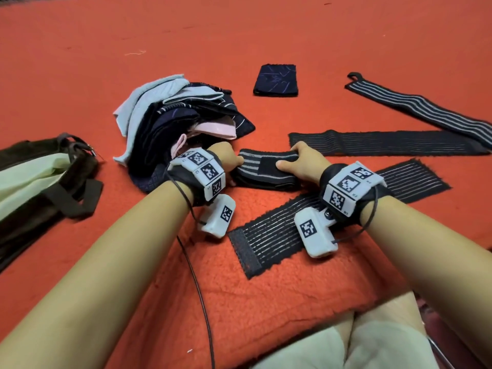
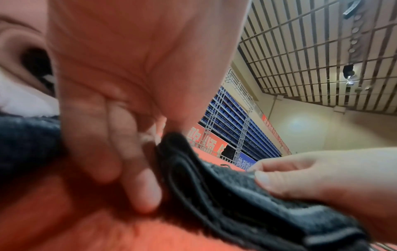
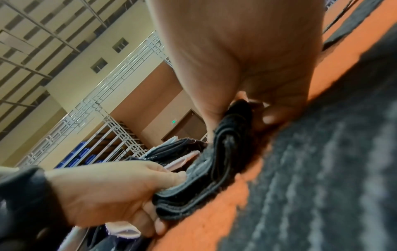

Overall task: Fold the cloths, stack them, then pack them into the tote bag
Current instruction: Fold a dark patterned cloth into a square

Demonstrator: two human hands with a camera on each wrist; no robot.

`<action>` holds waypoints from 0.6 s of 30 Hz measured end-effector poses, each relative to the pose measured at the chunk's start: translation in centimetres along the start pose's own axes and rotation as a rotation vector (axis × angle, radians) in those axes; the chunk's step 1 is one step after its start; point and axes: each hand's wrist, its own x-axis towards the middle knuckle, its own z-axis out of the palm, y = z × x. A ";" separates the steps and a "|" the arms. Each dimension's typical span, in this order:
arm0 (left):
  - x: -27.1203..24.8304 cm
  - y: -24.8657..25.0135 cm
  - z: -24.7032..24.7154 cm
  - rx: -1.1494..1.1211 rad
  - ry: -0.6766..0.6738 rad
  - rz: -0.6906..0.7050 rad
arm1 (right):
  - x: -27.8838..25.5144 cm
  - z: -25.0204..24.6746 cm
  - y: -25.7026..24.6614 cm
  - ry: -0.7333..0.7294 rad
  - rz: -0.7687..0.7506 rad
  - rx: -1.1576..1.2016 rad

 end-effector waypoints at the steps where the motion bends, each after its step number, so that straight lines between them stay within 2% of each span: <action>1: 0.0 0.1 -0.1 -0.009 -0.046 -0.031 | -0.1 0.0 -0.1 0.010 -0.002 -0.023; 5: 0.0 0.1 -0.7 -0.129 -0.196 -0.095 | 0.1 -0.2 -0.2 -0.030 0.040 0.015; 9: -0.1 -0.5 -0.5 -0.390 -0.278 -0.106 | 0.4 -0.4 0.5 -0.039 0.079 0.434; 12: -0.3 -0.2 -0.4 -0.594 -0.285 -0.018 | -0.3 -1.4 0.5 -0.094 0.040 0.707; 15: -0.6 0.3 -0.7 -0.898 -0.305 0.122 | -0.9 -2.8 0.6 -0.184 -0.045 0.934; 18: -1.5 0.7 -0.7 -1.031 -0.361 0.246 | -1.1 -4.3 1.0 -0.211 -0.134 0.948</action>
